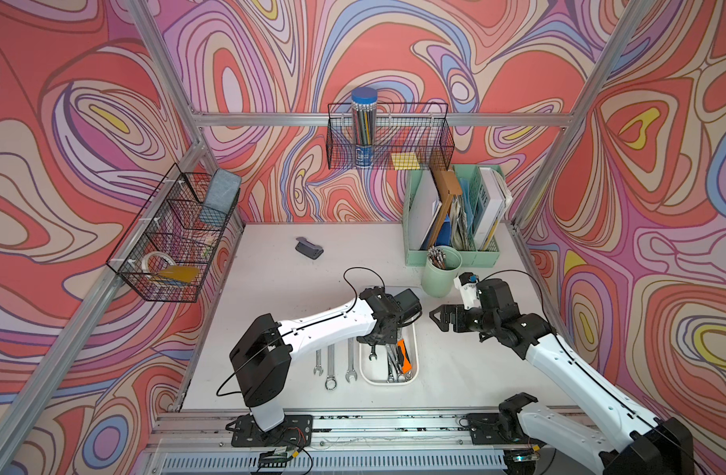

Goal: Take out the wrench from the storage box
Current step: Place the wrench at the center of the board.

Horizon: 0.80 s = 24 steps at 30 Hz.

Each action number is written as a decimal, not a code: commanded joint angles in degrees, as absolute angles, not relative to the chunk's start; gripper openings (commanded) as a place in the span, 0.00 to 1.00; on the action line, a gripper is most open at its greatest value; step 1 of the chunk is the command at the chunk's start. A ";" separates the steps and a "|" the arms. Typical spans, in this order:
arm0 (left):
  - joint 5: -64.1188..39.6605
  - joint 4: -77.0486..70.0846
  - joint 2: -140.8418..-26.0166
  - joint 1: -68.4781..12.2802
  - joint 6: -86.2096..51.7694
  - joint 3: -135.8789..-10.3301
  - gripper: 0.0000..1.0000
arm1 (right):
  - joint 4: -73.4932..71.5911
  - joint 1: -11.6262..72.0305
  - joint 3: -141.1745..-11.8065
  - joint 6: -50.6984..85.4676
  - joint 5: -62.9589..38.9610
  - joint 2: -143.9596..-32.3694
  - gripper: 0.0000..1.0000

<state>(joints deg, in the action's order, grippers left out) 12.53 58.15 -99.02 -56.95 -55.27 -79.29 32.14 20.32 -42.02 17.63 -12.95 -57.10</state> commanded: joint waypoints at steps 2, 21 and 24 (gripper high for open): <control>16.15 63.15 -94.93 -54.33 -52.69 -78.24 0.07 | 31.36 20.03 -42.36 17.31 -13.30 -56.75 0.98; 12.66 53.77 -83.18 -39.99 -42.80 -60.32 0.15 | 31.20 20.04 -43.03 17.39 -14.09 -57.52 0.98; 11.27 52.71 -84.63 -39.73 -42.54 -60.43 0.23 | 31.11 19.99 -43.07 17.40 -13.83 -57.71 0.98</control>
